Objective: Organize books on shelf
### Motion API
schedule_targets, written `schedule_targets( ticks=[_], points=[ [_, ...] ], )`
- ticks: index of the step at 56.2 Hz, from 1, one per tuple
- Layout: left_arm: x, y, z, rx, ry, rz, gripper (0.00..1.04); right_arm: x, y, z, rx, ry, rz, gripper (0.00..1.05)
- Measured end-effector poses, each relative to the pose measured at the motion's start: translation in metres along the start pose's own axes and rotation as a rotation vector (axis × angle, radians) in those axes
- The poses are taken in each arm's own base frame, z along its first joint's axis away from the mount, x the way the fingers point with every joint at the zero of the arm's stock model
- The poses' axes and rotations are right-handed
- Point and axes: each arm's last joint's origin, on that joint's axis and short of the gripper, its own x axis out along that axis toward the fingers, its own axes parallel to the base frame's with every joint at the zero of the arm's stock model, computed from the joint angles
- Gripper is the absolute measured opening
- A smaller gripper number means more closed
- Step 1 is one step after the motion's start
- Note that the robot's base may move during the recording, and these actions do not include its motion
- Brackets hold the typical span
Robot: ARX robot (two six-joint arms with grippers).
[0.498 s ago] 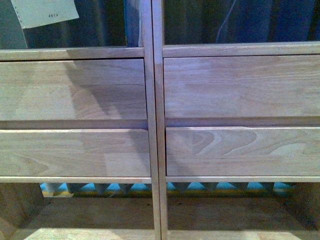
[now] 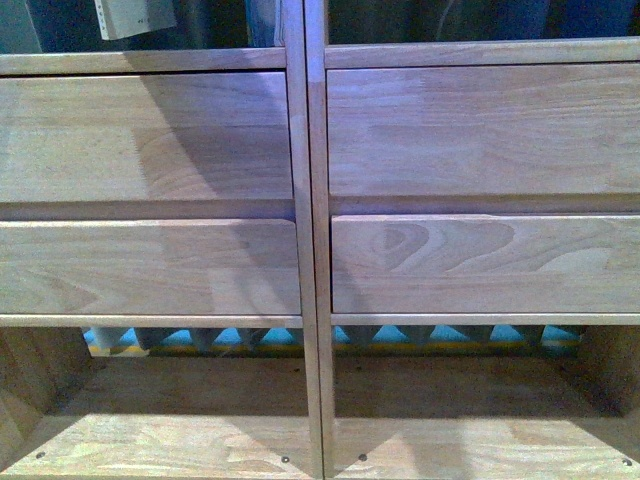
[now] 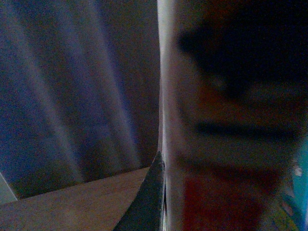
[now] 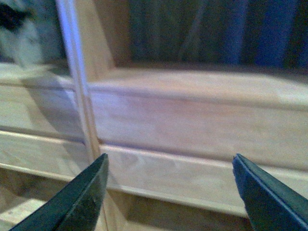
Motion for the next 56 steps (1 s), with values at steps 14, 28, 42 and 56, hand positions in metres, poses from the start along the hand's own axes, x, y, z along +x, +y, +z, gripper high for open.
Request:
schedule_targets(
  ticks=[14,28,42,56],
  points=[
    [0.003,-0.016,0.015,0.035,-0.04,-0.022,0.07,-0.006,0.011,-0.046,-0.008,0.068,-0.072,0.38],
    [0.007,-0.035,0.005,0.045,-0.019,-0.058,0.07,-0.011,0.012,-0.067,-0.013,0.062,-0.071,0.03],
    [0.008,-0.038,-0.007,0.051,0.012,-0.056,0.07,-0.016,0.012,-0.088,-0.016,0.066,-0.073,0.03],
    [0.01,-0.044,-0.012,0.045,0.033,-0.059,0.07,-0.027,0.012,-0.097,-0.017,0.055,-0.075,0.03]
  ],
)
